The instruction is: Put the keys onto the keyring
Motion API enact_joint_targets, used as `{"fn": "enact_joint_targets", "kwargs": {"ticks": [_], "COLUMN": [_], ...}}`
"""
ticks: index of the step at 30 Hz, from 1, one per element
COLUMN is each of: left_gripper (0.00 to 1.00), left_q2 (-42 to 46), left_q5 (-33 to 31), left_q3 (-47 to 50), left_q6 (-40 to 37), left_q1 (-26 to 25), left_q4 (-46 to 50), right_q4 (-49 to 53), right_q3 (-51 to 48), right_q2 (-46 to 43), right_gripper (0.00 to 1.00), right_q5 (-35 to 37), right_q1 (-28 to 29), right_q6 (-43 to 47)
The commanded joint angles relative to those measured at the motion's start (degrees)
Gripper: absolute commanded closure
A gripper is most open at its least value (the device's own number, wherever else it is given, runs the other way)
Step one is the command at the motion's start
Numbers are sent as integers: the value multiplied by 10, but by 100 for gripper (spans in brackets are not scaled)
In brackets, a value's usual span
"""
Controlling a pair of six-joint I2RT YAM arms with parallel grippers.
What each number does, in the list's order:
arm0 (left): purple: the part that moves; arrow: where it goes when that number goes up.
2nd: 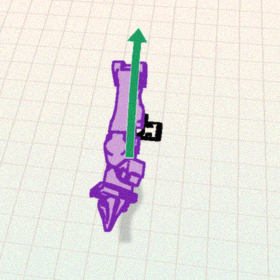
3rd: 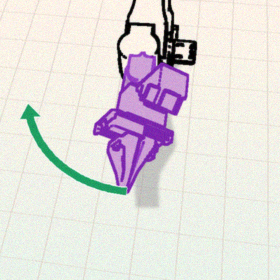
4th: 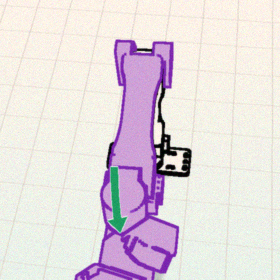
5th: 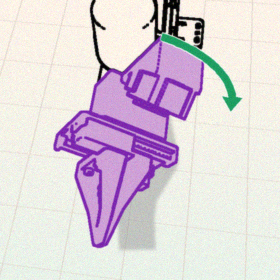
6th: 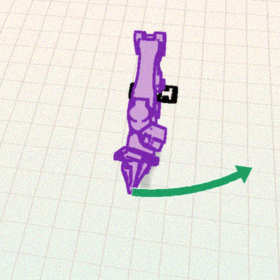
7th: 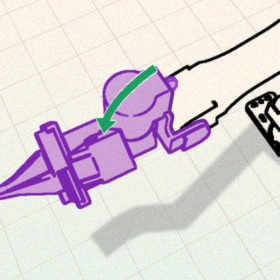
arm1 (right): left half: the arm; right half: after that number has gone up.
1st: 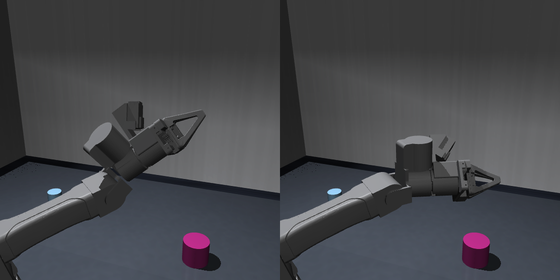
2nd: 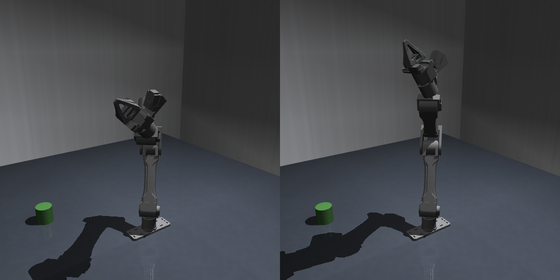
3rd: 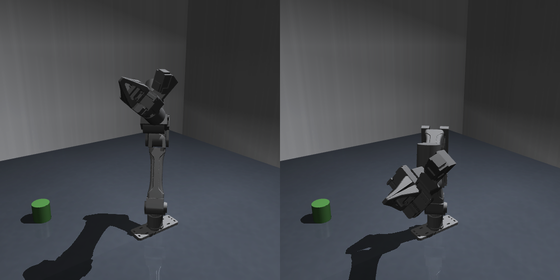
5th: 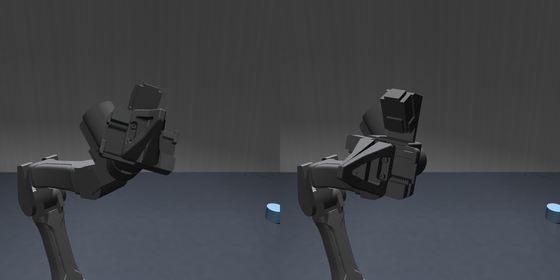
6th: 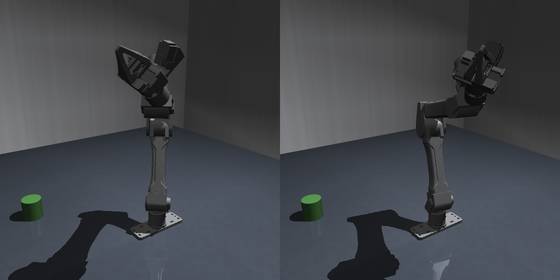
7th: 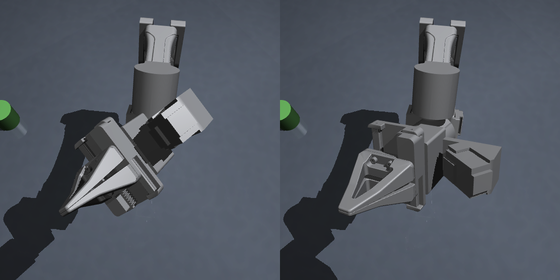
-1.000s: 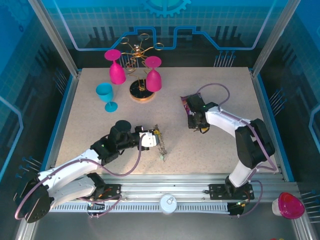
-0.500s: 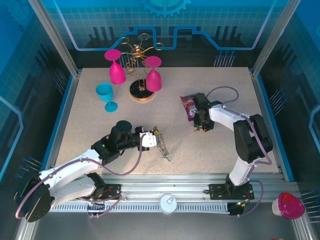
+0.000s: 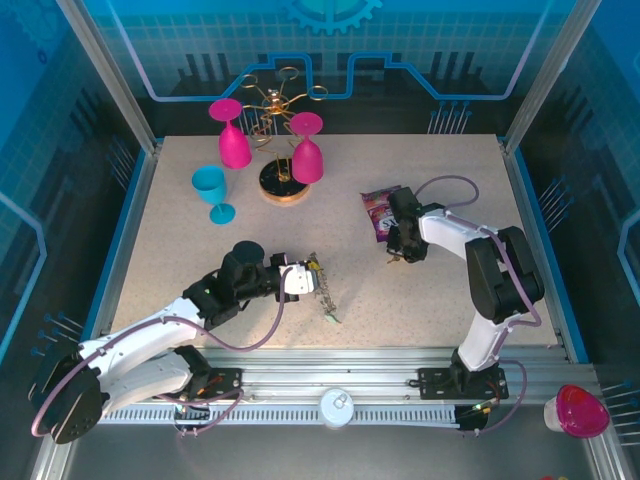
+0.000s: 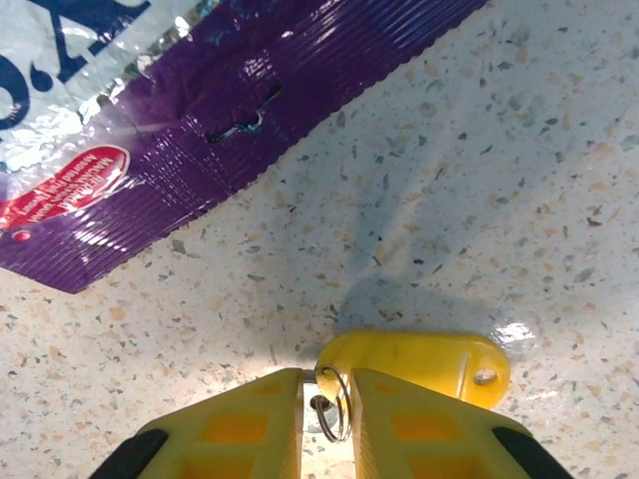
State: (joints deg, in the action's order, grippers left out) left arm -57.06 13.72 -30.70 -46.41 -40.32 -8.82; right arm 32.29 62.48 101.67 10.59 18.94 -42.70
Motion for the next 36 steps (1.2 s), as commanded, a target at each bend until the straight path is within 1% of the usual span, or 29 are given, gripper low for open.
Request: {"fn": "enact_joint_targets", "kwargs": {"ticks": [1, 7, 10, 12, 16, 18, 22, 24, 27, 29, 33, 34, 36], "left_gripper": [100, 100, 100, 100, 100, 100, 100, 100, 100, 100, 100, 100, 100], "left_q2": [4, 5, 5, 5, 7, 8, 7, 7, 6, 5, 4, 4, 5], "left_q5": [10, 8, 8, 8, 6, 6, 4, -1, -7, -11, -16, -17, -20], "left_q3": [-3, -5, -6, -6, -7, -7, -8, -10, -12, -13, -13, -14, -14], "left_q6": [8, 6, 5, 4, 3, 3, 6, 11, 23, 31, 43, 47, 50], "left_q1": [-4, -4, -3, -4, -3, -3, -4, -4, -4, -3, -4, -3, -3], "left_q4": [-7, -3, -2, 0, 2, 3, 6, 6, 3, 1, -7, -10, -13], "right_q4": [2, -3, -3, -2, 0, 0, -7, -21, -57, -80, -68, -57, -30], "right_q3": [-9, -10, -9, -8, -9, -10, -15, -21, -42, -55, -45, -40, -31], "right_q2": [14, 15, 15, 15, 12, 3, -37, -70, -136, -188, -245, -253, -256], "right_gripper": [80, 81, 86, 92, 96, 100, 100, 100, 100, 100, 100, 100, 100], "right_q5": [-9, -16, -17, -17, -18, -18, -26, -45, -97, -156, -231, -240, -213], "right_q1": [-9, -10, -10, -11, -10, -10, -5, 3, 22, 39, 86, 102, 129], "right_q6": [-11, -9, -9, -10, -10, -7, 22, 65, 169, 249, 364, 396, 427]}}
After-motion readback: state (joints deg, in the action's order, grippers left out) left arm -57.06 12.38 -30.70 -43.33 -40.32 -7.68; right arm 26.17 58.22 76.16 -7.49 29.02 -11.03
